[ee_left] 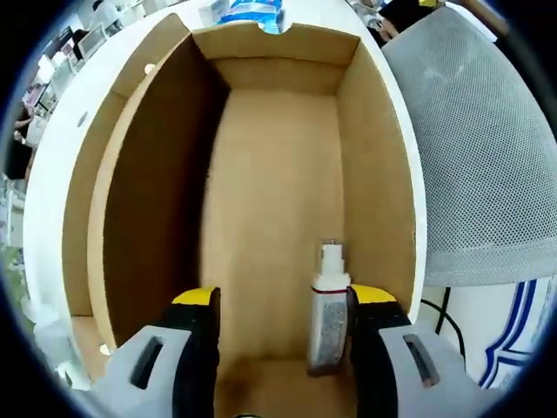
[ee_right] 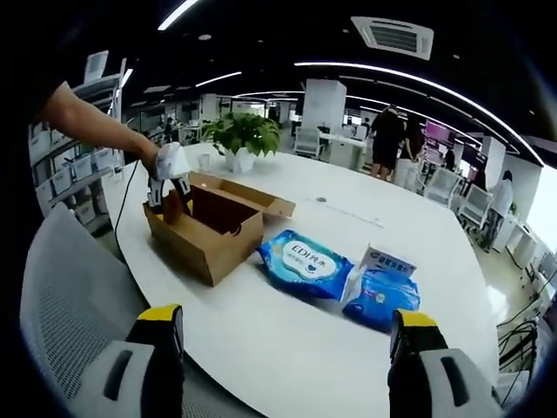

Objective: Operate the shoe box by opening the lid, removing the specified soft item, and placing it in the target area until the item is outside and the box remains undamaged.

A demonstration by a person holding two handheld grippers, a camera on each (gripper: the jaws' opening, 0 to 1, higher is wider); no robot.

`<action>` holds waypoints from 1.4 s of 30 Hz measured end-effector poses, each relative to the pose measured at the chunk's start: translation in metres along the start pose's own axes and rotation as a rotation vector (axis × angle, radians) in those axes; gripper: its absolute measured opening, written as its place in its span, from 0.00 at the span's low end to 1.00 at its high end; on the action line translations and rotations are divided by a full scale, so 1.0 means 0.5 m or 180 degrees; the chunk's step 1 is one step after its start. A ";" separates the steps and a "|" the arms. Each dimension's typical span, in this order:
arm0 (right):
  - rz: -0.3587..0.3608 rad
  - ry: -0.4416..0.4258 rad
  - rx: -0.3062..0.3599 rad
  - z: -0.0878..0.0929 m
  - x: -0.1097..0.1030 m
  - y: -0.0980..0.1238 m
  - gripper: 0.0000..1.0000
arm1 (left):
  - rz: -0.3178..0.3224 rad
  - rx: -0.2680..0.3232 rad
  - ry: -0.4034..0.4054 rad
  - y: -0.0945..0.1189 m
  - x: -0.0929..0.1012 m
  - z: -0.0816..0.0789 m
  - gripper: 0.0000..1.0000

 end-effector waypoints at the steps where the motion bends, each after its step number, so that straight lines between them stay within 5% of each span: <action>1: 0.0009 -0.0002 -0.0008 0.001 0.001 0.000 0.99 | -0.0014 0.0007 0.0021 0.001 -0.003 0.002 0.62; 17: 0.0021 0.0013 -0.0010 -0.002 0.003 -0.002 0.99 | -0.0228 0.0135 0.0309 0.011 -0.022 0.015 0.58; 22: 0.0018 0.0002 -0.0017 0.002 0.001 -0.002 0.99 | -0.0213 0.0345 0.0539 0.007 -0.013 0.007 0.58; 31: 0.0016 0.0017 -0.0018 0.000 0.000 -0.003 0.99 | -0.0173 0.0182 0.0410 -0.017 0.005 0.019 0.51; 42: 0.0015 0.0024 -0.0037 0.004 -0.003 -0.004 0.99 | -0.0217 0.0210 0.0498 -0.015 0.015 0.041 0.45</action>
Point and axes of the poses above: the point that each gripper's makers call its tool centre point, and the gripper's own axes: y roughly backward along the fingers, x roughly to its right, z roughly out of its underside, the point moved 7 cm from there along y, roughly backward along the fingers, and after that the axes turned 15 degrees about -y, right-handed, at the moved point
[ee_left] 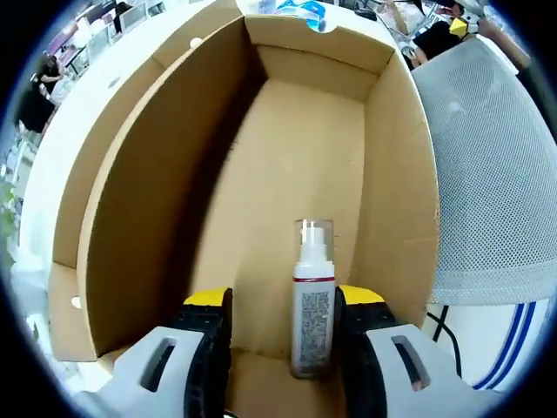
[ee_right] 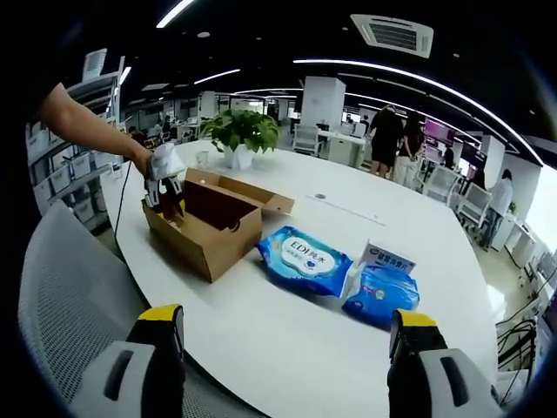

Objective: Operate the shoe box by opening the lid, removing the specified soft item, and placing it in the target area until the item is outside and the box remains undamaged.

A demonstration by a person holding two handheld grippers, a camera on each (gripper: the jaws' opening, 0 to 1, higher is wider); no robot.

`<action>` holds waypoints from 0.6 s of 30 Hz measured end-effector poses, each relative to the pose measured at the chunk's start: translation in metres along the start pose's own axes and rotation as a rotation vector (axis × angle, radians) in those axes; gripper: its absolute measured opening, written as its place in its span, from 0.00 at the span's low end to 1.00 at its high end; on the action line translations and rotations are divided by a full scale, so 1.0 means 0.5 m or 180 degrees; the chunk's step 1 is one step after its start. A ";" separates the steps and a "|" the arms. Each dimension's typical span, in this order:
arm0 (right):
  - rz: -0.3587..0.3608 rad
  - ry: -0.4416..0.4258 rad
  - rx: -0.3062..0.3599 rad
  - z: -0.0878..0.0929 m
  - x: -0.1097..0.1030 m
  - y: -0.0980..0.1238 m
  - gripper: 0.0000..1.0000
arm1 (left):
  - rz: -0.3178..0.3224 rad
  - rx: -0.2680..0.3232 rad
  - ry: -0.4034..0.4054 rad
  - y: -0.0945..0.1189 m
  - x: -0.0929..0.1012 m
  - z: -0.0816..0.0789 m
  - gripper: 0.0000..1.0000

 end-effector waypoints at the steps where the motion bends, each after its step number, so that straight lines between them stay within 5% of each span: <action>1: 0.0000 0.0000 0.0000 -0.001 -0.001 0.000 0.99 | 0.0012 -0.0002 -0.0002 -0.001 0.001 -0.001 0.41; 7: -0.0014 0.0024 0.0005 -0.002 -0.005 -0.002 0.99 | 0.0059 -0.0042 -0.0052 -0.010 0.012 -0.008 0.27; 18: -0.0026 0.0009 0.0038 -0.004 -0.006 0.000 0.98 | -0.0035 -0.0099 0.0022 -0.013 0.014 -0.006 0.21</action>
Point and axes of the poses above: the point that each gripper's makers call its tool centre point, and the gripper's own axes: y roughly backward along the fingers, x roughly to its right, z roughly out of its underside, the point moved 7 cm from there along y, roughly backward along the fingers, and after that the axes turned 15 degrees about -y, right-handed, at the moved point
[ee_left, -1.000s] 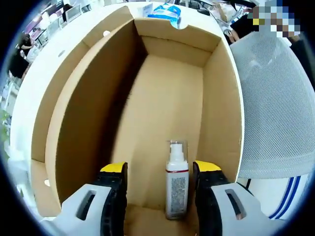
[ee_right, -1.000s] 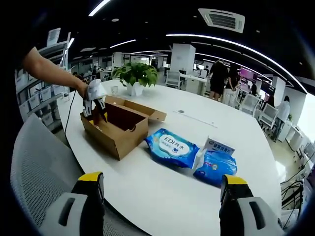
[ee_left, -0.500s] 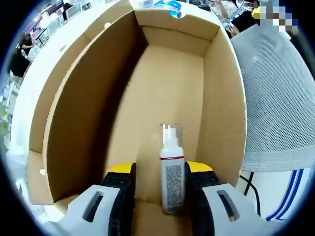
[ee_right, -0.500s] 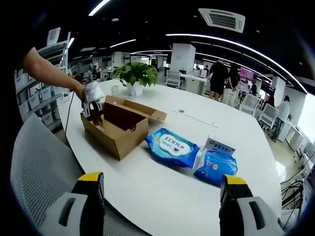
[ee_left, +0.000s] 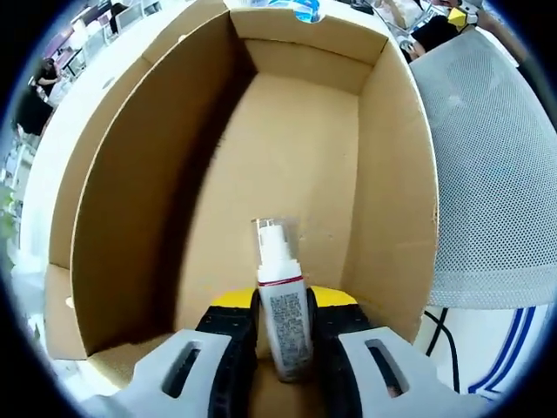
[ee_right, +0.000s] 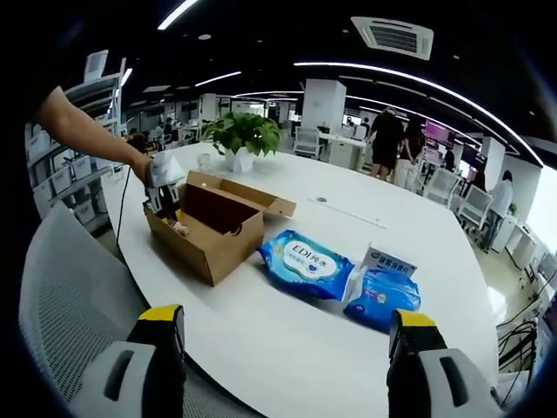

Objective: Operate the shoe box by opening the lid, removing the specified soft item, and placing it in the target area until the item is outside and the box remains undamaged.

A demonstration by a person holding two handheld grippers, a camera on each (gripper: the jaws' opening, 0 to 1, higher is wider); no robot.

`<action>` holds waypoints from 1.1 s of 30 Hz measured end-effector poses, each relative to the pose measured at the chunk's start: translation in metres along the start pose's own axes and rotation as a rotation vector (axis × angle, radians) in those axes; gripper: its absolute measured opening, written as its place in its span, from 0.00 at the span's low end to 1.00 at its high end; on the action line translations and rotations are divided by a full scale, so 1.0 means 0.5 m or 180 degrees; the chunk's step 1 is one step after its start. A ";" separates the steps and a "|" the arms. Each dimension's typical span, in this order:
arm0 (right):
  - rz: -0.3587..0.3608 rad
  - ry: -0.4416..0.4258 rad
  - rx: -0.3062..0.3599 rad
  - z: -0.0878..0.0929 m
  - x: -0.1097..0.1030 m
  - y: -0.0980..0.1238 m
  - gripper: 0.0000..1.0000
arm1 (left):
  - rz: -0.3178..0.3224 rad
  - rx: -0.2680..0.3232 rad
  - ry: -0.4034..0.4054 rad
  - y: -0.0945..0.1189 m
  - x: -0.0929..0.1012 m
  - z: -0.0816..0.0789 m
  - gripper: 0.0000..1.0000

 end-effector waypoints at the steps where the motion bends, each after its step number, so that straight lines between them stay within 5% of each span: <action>1: -0.0003 0.0001 0.0000 0.000 0.000 0.000 0.98 | -0.0015 -0.0003 0.0011 0.001 0.000 0.000 0.20; 17: -0.0075 0.0037 0.0012 -0.005 -0.007 -0.001 0.97 | -0.0053 -0.0018 0.0050 0.027 0.007 -0.015 0.19; 33: -0.0288 0.0156 0.0029 -0.018 -0.037 -0.016 0.88 | -0.0239 0.0274 -0.0084 0.098 0.006 -0.079 0.19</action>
Point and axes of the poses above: the point that each gripper's makers call its tool centre point, and the gripper's own axes: y roughly backward along the fingers, x roughly to its right, z roughly out of its underside, the point moved 7 cm from there along y, roughly backward along the fingers, and after that the axes turned 15 degrees about -y, right-handed, at the moved point
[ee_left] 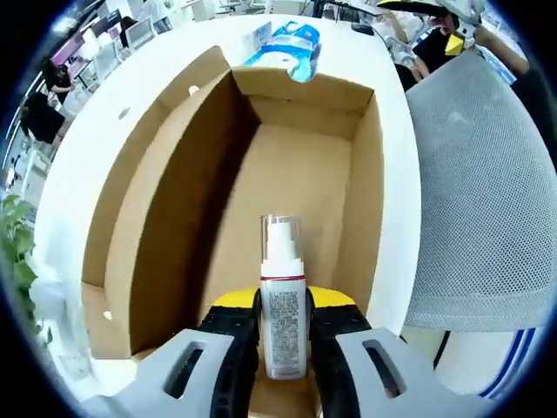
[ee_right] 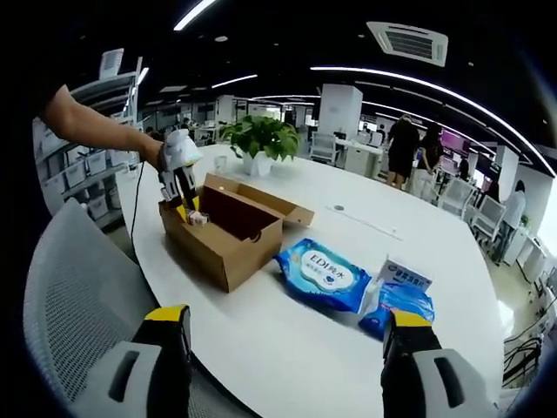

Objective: Operate the shoe box by opening the lid, removing the specified soft item, and placing it in the target area until the item is outside and the box remains undamaged.

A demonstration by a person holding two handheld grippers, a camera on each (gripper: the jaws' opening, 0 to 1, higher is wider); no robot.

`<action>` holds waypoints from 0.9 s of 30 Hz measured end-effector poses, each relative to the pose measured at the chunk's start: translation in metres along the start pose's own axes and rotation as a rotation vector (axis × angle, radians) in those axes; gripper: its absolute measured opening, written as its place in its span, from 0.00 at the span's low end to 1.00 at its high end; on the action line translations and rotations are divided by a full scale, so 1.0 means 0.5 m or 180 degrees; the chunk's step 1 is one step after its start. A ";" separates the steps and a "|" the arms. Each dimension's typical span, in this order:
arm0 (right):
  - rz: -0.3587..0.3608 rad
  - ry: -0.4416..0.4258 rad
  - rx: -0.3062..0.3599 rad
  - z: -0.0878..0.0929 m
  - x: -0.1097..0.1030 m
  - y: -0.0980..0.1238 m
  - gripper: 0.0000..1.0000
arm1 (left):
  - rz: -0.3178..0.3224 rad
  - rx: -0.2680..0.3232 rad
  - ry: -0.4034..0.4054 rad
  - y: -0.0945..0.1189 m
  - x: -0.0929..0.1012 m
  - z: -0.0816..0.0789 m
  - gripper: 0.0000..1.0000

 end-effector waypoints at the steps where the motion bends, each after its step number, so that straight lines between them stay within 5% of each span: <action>1: -0.0025 0.0031 0.0022 -0.003 -0.004 -0.001 0.86 | -0.0017 0.0024 -0.0015 0.006 -0.001 -0.006 0.19; 27: -0.0458 0.0258 0.0083 -0.028 -0.071 -0.050 0.73 | -0.0072 0.0525 -0.0688 0.062 0.042 -0.161 0.19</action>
Point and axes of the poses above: the point that each gripper's makers call its tool centre point, and the gripper's own axes: y roughly backward along the fingers, x roughly to its right, z roughly out of its underside, the point moved 7 cm from there along y, roughly backward along the fingers, and after that the axes turned 15 degrees about -y, right-handed, at the moved point
